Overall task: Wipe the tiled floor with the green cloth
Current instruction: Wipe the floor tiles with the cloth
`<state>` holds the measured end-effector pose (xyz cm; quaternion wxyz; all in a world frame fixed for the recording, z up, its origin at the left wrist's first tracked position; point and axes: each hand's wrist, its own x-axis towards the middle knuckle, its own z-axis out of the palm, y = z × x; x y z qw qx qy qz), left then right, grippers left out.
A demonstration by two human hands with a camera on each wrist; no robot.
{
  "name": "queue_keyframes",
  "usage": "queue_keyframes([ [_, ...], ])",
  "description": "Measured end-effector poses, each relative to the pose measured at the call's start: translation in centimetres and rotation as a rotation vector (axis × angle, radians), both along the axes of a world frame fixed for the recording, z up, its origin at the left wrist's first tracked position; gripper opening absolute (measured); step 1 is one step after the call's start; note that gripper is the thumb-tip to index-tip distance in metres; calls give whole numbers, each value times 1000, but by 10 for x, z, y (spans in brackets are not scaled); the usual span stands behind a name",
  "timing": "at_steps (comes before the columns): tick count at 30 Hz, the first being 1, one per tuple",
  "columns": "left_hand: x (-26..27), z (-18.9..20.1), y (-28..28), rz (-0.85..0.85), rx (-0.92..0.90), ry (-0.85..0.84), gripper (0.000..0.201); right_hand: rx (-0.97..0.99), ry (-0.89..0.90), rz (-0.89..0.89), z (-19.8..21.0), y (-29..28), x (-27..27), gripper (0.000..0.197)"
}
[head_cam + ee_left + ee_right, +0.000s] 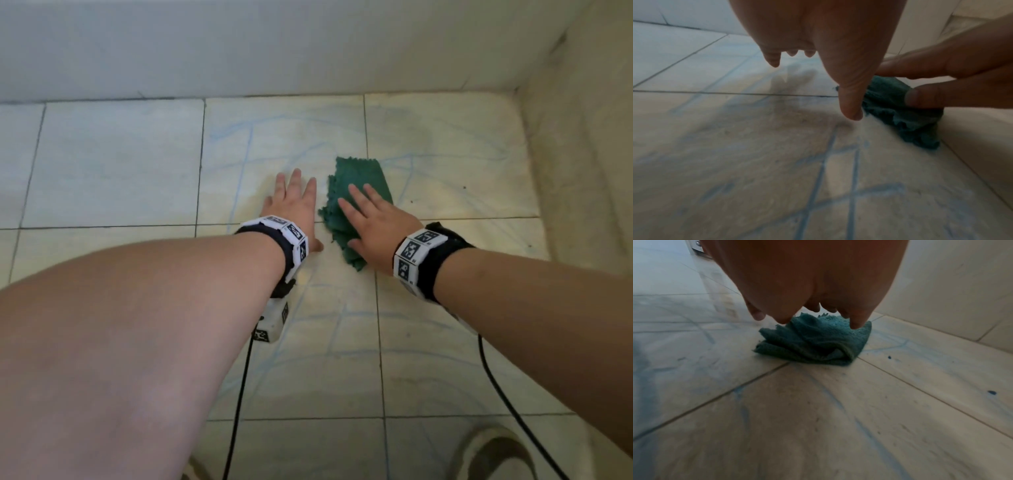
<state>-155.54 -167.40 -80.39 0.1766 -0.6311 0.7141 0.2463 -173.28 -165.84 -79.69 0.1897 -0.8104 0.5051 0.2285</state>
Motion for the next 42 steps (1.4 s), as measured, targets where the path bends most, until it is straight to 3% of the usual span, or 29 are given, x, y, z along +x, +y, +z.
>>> queue_keyframes([
  [12, -5, -15, -39, -53, 118, -35, 141, -70, -21, -139, -39, -23, 13, 83],
  [26, -4, -17, -40, -51, 228, -13, 138, -162, -28, -320, -50, -161, 11, 77],
  [29, -4, -17, -39, -52, 225, -4, 137, -153, -31, -293, -47, -137, 12, 78],
  [33, -7, -11, -37, -44, 213, -7, 135, -46, -71, -115, -34, -20, 5, 92],
  [36, -7, -8, -36, -27, 204, 5, 134, 32, -41, -94, -28, 43, 1, 97],
  [39, -7, -11, -37, -25, 205, -3, 136, 57, -33, -86, -29, 21, -4, 93],
  [42, -7, -12, -38, -26, 223, -1, 136, -30, -49, -196, -30, -40, -7, 91],
])
